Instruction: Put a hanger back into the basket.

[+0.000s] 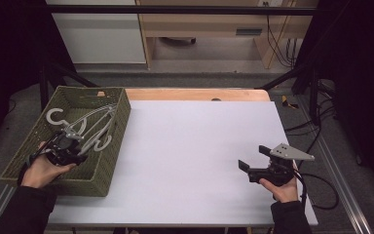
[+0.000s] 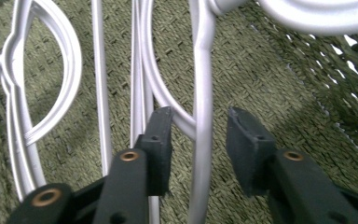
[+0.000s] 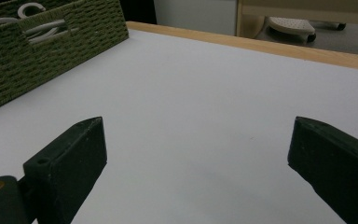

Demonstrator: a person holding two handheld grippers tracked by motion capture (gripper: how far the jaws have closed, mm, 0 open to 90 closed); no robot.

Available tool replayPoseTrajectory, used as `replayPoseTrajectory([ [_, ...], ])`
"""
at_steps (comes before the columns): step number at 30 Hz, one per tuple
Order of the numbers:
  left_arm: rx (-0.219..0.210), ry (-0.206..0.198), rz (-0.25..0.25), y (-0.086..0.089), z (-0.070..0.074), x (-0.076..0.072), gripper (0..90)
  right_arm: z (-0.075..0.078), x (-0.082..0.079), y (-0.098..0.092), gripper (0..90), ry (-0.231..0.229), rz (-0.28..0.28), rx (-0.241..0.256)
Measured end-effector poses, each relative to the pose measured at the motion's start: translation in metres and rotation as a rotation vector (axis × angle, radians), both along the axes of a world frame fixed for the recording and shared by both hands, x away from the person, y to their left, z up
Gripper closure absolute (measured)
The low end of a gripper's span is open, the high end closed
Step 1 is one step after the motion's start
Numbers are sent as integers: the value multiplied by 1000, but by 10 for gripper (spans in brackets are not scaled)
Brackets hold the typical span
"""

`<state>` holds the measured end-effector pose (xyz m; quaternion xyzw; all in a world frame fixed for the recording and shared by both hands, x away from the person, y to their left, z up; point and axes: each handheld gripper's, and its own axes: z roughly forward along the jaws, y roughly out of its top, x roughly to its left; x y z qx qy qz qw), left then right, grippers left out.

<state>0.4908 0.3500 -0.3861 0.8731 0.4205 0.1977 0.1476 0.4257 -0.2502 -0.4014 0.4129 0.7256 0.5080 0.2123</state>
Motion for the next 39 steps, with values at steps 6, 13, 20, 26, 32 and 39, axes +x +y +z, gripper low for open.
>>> replayPoseTrajectory([
  [6, -10, 14, 17, 2, 2, -1, 720, 0, 0, 0, 47, 1, 1, -2],
  [13, -24, -48, 40, 9, 20, -5, 791, 0, 0, 0, 47, -1, -1, -2],
  [20, -112, -56, 64, 26, 25, 0, 794, 0, 0, 0, 47, 0, -3, 0],
  [26, -147, -115, 126, 41, 29, 2, 772, 0, 0, 0, 46, 0, -1, -2],
  [32, -173, -180, 220, 62, 27, 7, 765, 0, 0, 0, 47, 2, -2, -2],
  [39, -217, -194, 202, 66, 27, 6, 779, -1, 1, 0, 47, 3, -5, 1],
])
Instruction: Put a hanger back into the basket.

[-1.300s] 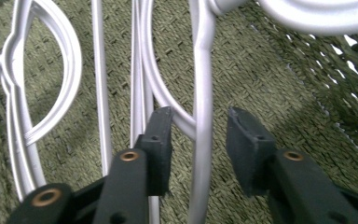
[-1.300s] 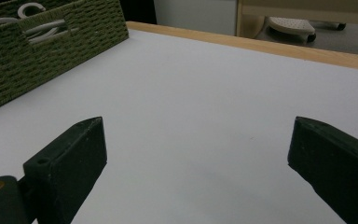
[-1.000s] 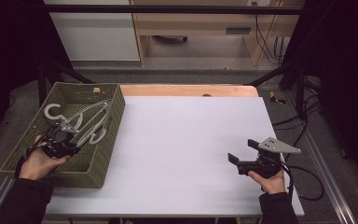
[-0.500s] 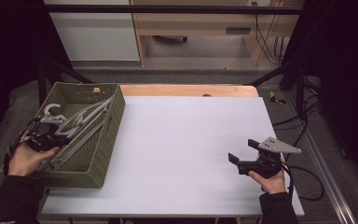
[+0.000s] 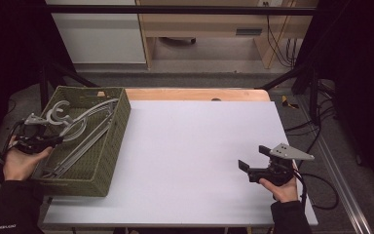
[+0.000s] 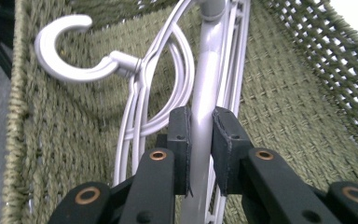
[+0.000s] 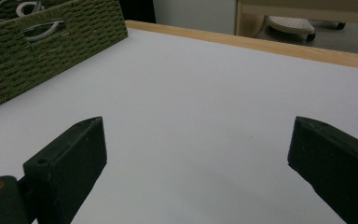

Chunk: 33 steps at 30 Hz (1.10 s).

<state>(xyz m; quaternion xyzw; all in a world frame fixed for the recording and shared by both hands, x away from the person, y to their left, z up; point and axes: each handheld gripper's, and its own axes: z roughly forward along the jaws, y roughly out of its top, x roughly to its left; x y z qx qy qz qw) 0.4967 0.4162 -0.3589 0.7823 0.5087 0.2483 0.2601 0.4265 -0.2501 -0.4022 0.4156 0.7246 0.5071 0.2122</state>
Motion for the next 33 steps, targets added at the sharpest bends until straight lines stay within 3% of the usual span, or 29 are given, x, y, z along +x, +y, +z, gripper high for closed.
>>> replayPoseTrajectory([
  [3, -22, 14, -11, 3, 0, 1, 777, 0, 0, 0, 47, 0, 0, -1],
  [9, -19, 24, 78, 9, -4, 9, 758, 0, 0, 0, 47, 0, 0, -2],
  [13, -5, 24, 145, 14, -8, 12, 697, 0, 0, -1, 47, -1, 4, -3],
  [16, -5, 15, 155, 18, -10, 9, 676, 0, 0, -1, 47, 0, 4, -3],
  [23, -41, -22, 133, 24, -4, -5, 675, 0, 0, 0, 47, -1, 1, -3],
  [29, -160, -134, 71, 14, 6, -23, 622, 1, -1, -1, 46, -2, 2, -2],
  [33, -213, -194, 5, 2, 13, -37, 549, 1, -1, -1, 45, -5, 0, 5],
])
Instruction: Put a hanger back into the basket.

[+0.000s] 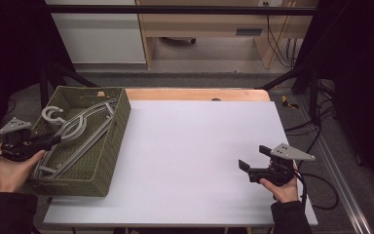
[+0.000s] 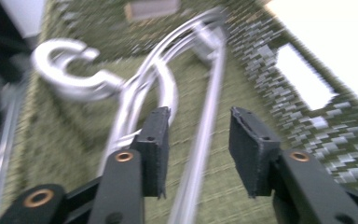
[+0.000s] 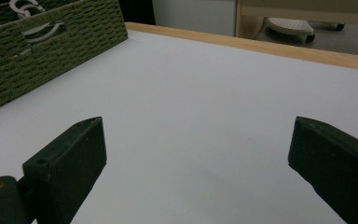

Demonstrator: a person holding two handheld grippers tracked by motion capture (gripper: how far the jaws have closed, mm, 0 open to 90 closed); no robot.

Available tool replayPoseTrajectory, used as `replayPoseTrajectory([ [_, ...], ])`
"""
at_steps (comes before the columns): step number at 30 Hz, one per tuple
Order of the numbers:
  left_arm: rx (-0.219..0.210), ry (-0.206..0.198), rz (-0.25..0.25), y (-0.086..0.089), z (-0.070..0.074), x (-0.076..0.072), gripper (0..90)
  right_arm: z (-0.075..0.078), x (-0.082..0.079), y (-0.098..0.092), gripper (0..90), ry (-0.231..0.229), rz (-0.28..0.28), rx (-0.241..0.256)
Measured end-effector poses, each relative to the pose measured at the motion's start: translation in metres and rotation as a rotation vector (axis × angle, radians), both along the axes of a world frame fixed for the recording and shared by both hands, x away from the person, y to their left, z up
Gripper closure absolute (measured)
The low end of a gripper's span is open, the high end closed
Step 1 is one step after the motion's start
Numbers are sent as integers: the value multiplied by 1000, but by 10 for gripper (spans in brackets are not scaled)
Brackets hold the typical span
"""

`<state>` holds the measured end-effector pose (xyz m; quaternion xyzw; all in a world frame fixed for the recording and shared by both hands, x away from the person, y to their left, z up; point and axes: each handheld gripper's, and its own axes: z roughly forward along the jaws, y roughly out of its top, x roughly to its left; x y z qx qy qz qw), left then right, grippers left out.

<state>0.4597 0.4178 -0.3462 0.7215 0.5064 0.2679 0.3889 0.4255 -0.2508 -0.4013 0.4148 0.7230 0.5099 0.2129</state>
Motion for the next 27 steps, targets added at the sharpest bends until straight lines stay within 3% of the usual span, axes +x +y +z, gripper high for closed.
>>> replayPoseTrajectory([
  [6, -102, -96, -97, -26, 3, -18, 440, 1, -1, 0, 40, -3, -3, 3],
  [10, -140, -134, -147, -47, -1, -25, 364, 2, -2, -2, 37, -12, -4, 6],
  [19, -173, -180, -225, -88, -14, -36, 171, 4, -4, -4, 28, -21, -17, 29],
  [22, -154, -160, -254, -98, -20, -37, 122, 5, -5, -6, 26, -30, -21, 41],
  [27, -156, -147, -283, -108, -30, -39, 101, 7, -6, -8, 22, -39, -18, 42],
])
